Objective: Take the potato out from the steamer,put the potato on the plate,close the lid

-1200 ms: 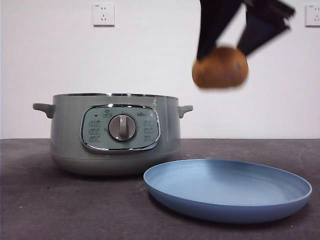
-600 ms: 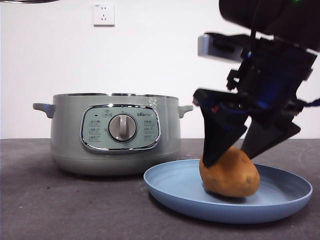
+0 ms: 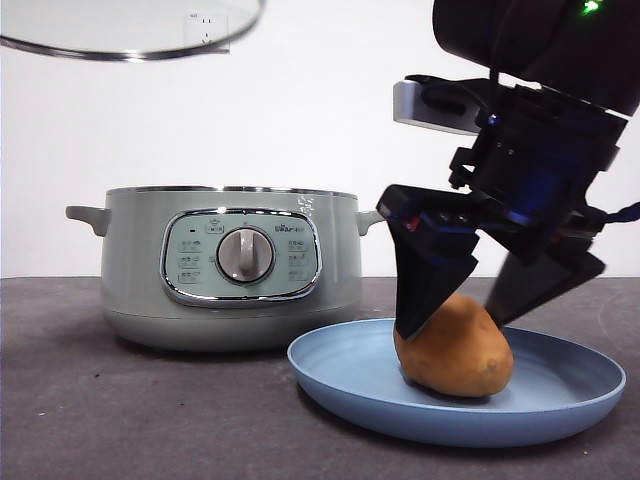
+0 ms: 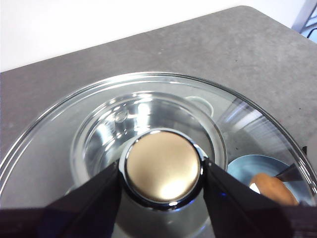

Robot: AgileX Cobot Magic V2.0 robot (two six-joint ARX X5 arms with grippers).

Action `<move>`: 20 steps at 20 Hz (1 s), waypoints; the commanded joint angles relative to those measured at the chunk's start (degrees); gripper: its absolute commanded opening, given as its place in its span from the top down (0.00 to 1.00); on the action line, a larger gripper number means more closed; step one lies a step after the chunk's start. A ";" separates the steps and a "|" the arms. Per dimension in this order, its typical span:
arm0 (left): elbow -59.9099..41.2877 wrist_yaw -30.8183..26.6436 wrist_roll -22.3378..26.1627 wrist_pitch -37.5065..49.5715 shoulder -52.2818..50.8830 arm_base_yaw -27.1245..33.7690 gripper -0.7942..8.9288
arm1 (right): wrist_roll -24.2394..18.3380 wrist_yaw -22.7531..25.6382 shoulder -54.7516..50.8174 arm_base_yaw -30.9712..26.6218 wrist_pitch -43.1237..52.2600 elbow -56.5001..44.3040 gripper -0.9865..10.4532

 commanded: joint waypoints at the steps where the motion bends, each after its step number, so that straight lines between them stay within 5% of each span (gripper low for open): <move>1: 0.48 0.55 1.01 5.33 2.78 -1.31 0.93 | 0.74 0.26 -2.58 -0.02 0.07 -0.44 0.41; 20: 0.48 -2.01 4.22 24.26 27.04 -5.09 0.93 | 6.95 1.75 -48.06 0.02 -17.92 -0.26 0.42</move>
